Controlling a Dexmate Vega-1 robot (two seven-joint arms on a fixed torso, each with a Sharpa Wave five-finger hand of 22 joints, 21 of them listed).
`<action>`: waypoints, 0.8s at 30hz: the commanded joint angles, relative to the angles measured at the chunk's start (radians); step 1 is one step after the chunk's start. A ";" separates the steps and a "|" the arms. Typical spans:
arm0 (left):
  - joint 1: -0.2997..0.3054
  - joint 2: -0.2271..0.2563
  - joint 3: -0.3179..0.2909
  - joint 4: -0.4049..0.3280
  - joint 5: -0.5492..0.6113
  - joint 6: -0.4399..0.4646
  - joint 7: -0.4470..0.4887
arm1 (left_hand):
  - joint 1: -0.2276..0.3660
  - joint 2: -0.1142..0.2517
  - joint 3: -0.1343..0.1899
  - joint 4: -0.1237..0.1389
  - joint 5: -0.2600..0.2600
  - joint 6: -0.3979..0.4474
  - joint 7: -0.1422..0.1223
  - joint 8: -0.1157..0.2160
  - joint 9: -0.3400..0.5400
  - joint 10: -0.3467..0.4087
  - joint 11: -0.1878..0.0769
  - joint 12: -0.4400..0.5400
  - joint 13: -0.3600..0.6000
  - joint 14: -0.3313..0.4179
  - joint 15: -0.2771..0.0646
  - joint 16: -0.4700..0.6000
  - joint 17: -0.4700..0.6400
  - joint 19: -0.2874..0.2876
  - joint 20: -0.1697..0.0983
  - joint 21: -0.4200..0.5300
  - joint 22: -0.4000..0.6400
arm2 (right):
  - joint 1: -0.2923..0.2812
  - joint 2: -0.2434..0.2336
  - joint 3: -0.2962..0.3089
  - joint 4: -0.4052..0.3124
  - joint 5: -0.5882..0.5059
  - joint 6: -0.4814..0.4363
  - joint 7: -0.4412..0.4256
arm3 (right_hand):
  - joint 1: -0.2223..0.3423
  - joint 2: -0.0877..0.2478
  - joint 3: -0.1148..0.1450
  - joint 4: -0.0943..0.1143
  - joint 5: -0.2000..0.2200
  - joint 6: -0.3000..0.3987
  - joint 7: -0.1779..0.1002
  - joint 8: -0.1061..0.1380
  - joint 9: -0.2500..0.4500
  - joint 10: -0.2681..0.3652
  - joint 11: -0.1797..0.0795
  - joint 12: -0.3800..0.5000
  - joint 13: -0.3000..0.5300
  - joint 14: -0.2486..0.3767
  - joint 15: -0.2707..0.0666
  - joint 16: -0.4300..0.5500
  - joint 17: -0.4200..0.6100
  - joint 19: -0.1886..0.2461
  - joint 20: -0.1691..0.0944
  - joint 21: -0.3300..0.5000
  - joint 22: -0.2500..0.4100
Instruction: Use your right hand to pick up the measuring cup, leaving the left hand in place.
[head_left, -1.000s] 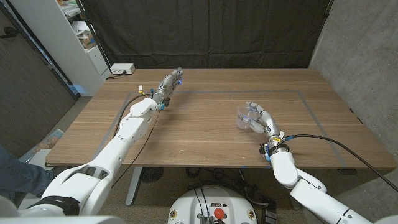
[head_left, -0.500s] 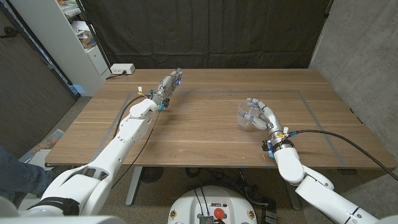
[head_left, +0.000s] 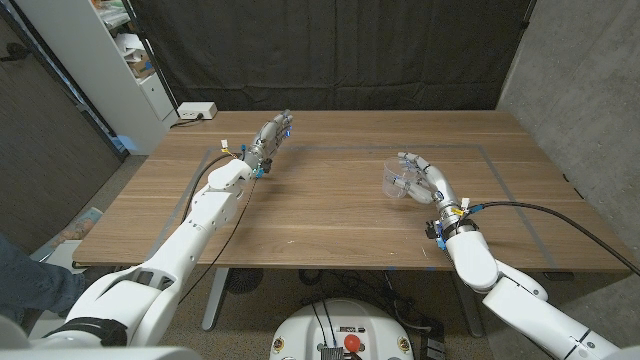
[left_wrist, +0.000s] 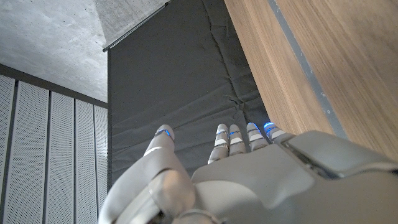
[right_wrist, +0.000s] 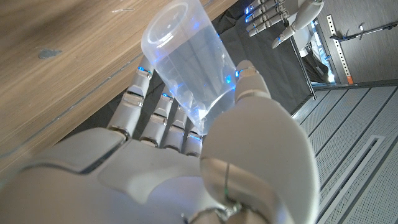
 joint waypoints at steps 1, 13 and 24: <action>-0.001 -0.002 -0.003 0.007 -0.002 -0.007 -0.002 | -0.002 0.003 0.003 -0.004 0.001 0.004 -0.008 -0.001 0.005 0.006 0.005 -0.002 0.003 -0.005 0.003 -0.001 0.003 -0.003 0.006 -0.001 0.004 | -0.012 -0.027 0.037 -0.042 0.037 0.002 0.036 | -0.024 0.011 0.012 0.017 -0.004 0.074 -0.076 -0.002 0.002 -0.009 0.002 -0.005 0.003 -0.001 0.003 -0.001 0.006 -0.001 0.005 -0.001 0.003; -0.015 -0.007 0.002 0.024 0.003 -0.009 -0.010 | -0.002 0.003 0.003 -0.004 0.001 0.004 -0.009 -0.001 0.005 0.007 0.004 -0.002 0.003 -0.005 0.003 -0.001 0.003 -0.004 0.007 -0.001 0.004 | -0.015 -0.045 0.069 -0.064 0.079 0.015 0.073 | -0.032 0.007 0.011 0.018 -0.017 0.062 -0.070 -0.012 0.000 -0.020 0.008 -0.012 0.006 -0.004 0.010 -0.004 0.011 -0.003 0.009 -0.003 0.003; -0.019 -0.011 0.004 0.024 0.007 -0.011 -0.010 | -0.002 0.003 0.003 -0.005 0.001 0.004 -0.009 -0.001 0.005 0.006 0.003 -0.003 0.003 -0.006 0.004 -0.001 0.003 -0.005 0.007 -0.001 0.004 | -0.023 -0.061 0.105 -0.089 0.104 0.029 0.094 | -0.035 0.011 0.013 0.020 -0.025 0.062 -0.066 -0.016 -0.001 -0.018 0.009 -0.013 0.008 0.001 0.012 -0.003 0.015 -0.002 0.010 -0.003 0.003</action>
